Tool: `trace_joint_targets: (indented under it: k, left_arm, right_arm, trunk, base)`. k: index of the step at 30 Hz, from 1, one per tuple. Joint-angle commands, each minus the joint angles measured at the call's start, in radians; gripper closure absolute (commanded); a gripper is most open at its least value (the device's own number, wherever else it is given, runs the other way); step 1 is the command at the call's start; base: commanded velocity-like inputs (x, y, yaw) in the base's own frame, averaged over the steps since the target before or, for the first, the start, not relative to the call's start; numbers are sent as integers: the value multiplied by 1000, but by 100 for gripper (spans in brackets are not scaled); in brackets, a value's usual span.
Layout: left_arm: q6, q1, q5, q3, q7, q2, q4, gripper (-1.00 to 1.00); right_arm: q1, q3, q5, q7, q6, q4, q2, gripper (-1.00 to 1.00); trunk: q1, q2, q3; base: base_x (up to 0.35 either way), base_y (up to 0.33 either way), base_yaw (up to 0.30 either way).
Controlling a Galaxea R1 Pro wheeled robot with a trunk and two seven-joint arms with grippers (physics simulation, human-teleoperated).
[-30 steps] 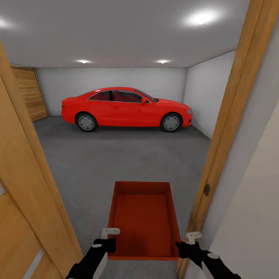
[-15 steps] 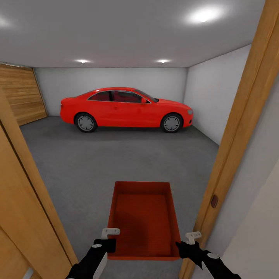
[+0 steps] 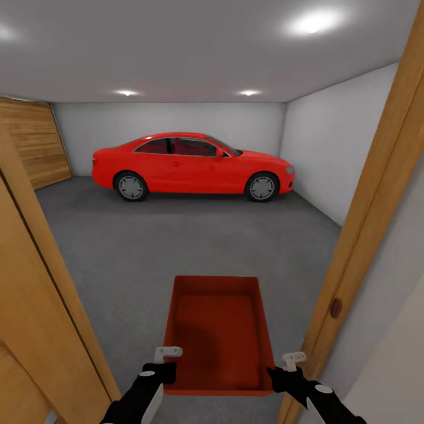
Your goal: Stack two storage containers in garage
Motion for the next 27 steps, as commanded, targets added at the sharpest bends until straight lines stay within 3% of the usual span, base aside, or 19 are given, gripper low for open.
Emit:
trace_joint_targets:
  k: [1, 20, 27]
  left_arm:
    - [8, -2, -10, 55, 3, -2, -39, 100]
    - [8, -2, -10, 54, 3, -2, -39, 100]
    - [8, -2, -10, 53, 3, -1, -39, 100]
  right_arm:
    - [1, 10, 15, 1, 4, -2, -1, 100]
    - [1, 11, 12, 2, 4, -2, -1, 100]
    - [1, 10, 12, 2, 4, -2, -1, 100]
  trunk:
    - [0, -2, -2]
    - [0, -2, -3]
    - [0, -2, -3]
  base:
    - [4, 10, 0]
    - [4, 1, 43]
    - [259, 0, 0]
